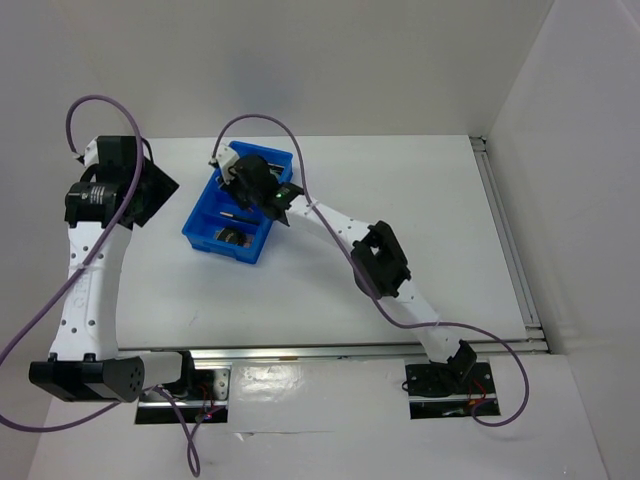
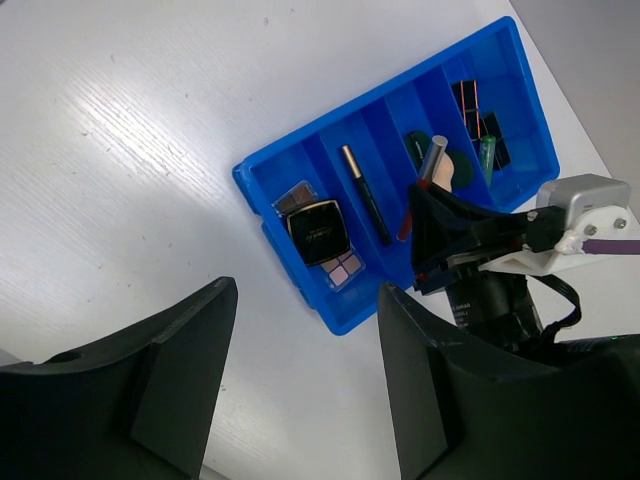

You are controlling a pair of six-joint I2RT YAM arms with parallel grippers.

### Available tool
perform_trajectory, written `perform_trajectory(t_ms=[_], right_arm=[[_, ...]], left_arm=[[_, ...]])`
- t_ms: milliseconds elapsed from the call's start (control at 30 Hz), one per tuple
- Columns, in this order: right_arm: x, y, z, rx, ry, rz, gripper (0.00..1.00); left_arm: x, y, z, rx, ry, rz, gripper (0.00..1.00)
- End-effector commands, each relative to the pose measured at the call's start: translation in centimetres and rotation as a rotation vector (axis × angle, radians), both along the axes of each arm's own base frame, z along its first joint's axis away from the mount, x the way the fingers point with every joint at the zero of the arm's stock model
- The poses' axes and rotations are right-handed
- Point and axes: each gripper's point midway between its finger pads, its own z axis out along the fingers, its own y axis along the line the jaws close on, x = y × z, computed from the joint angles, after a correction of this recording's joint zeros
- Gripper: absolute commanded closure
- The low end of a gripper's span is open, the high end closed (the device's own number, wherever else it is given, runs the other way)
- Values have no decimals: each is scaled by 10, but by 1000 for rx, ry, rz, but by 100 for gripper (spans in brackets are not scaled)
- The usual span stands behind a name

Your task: Organize the makeup

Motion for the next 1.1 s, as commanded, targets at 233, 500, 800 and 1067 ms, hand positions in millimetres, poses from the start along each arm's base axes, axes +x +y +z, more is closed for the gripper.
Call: perform_trajectory(t_ms=[233, 500, 800, 1067], right_arm=[[-13, 20, 12, 16, -42, 36, 18], [-3, -53, 105, 182, 53, -151, 15], [-35, -292, 88, 71, 322, -696, 1], [-119, -466, 52, 109, 544, -1268, 1]], left_arm=[[-6, 6, 16, 38, -53, 4, 29], [-7, 7, 27, 61, -79, -15, 29], [4, -11, 18, 102, -82, -225, 29], [9, -45, -9, 37, -38, -463, 29]])
